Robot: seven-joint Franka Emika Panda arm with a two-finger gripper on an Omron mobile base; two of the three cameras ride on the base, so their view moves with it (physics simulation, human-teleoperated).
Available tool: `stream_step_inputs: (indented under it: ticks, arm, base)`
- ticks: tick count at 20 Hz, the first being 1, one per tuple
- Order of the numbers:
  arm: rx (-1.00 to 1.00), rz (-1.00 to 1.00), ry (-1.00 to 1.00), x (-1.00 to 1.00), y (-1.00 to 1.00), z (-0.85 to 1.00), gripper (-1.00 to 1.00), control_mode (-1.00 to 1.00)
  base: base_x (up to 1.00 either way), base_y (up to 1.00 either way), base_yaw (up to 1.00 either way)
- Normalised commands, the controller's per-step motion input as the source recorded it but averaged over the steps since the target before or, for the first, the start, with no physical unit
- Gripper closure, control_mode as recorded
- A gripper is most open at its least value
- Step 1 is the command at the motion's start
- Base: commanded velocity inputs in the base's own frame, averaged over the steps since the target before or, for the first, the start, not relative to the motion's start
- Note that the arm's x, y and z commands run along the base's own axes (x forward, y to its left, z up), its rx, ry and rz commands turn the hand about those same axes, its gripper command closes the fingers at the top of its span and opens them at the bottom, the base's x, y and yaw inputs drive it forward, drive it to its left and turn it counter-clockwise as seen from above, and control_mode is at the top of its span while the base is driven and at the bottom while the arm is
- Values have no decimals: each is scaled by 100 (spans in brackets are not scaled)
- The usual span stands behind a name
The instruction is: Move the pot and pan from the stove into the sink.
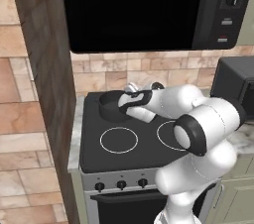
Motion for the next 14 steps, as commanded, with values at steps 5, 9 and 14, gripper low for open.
stream_step_inputs:
  ticks: [5,9,14]
  arm:
    - [0,0,0,0,0,0,-100,-100]
    - [-2,0,3,7,0,-13,-100,-100]
    - [-4,0,4,23,3,-20,-100,-100]
  base:
    - [0,0,0]
    - [0,0,0]
    - [0,0,0]
